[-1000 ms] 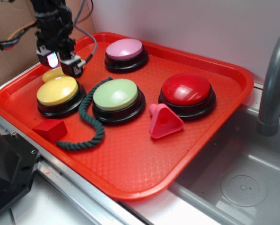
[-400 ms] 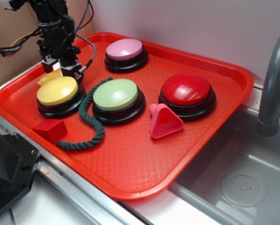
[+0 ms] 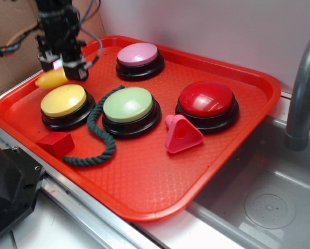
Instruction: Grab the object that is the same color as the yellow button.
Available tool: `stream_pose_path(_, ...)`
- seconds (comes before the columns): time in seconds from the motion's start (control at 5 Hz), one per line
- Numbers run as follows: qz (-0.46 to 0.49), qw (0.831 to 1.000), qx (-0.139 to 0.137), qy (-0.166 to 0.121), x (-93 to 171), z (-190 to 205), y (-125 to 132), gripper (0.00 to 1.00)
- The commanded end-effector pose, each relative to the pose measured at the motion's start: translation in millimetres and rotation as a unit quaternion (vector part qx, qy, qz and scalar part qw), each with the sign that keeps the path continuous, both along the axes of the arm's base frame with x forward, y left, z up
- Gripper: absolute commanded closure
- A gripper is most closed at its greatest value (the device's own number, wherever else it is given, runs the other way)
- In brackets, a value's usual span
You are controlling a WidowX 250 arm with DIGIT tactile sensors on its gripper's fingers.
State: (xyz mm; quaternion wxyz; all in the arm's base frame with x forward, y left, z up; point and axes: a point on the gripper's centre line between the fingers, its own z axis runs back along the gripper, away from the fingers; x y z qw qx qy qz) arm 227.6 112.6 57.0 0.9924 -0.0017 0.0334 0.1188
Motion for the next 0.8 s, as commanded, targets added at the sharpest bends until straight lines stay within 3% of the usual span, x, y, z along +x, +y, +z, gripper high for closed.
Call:
stream_pose_path(0.0,-0.069,0.994,0.035,-0.072,9,87,-59,1.00)
stream_pose_path(0.2,-0.118,0.991,0.020,-0.064,-1,102,-89,1.00)
stream_pose_path(0.4,-0.157,0.985,0.037,-0.052,-5,105,-105,1.00)
stream_pose_path(0.6,-0.182,0.982,0.044,-0.033,-8,108,-104,1.00)
